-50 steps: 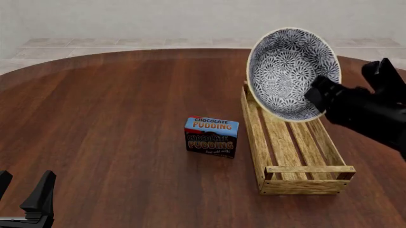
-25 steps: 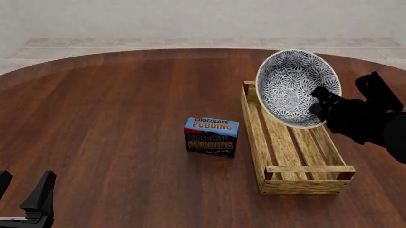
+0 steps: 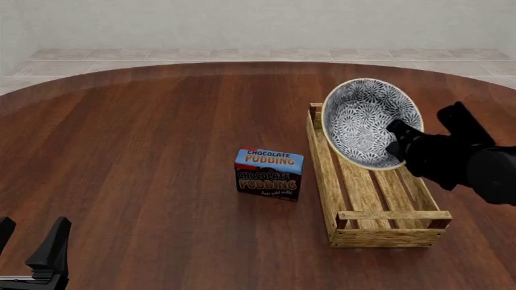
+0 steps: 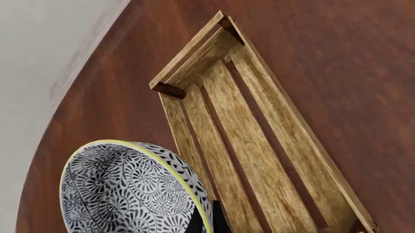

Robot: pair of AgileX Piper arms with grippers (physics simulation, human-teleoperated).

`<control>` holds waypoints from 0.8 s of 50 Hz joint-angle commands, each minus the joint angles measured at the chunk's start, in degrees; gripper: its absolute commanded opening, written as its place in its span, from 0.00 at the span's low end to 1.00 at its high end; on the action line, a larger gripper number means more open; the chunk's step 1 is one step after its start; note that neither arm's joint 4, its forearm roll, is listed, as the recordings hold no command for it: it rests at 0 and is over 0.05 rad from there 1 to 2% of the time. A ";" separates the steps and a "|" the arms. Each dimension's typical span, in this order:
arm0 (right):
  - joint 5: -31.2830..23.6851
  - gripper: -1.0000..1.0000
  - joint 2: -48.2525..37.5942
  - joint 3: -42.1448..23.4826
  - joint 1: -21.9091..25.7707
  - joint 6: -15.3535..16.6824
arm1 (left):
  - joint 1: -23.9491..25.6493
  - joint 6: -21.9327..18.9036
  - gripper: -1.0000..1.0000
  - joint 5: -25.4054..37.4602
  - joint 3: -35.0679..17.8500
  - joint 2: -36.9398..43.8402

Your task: Pick up the bowl on the left and put it in the tray.

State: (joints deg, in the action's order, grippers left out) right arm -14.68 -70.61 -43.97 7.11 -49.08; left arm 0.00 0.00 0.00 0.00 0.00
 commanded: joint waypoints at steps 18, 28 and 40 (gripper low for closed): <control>3.86 0.00 -4.84 1.79 -1.59 -1.56 | 0.00 0.00 1.00 0.00 0.00 0.00; 5.43 0.00 -6.88 2.47 -1.59 -2.47 | 0.00 0.00 1.00 0.00 0.00 0.00; 5.84 0.00 -8.37 2.02 -1.79 -2.29 | 0.00 0.00 1.00 0.00 0.00 0.00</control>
State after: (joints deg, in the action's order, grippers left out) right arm -9.65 -77.91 -41.64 5.45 -51.03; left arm 0.00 0.00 0.00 0.00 0.00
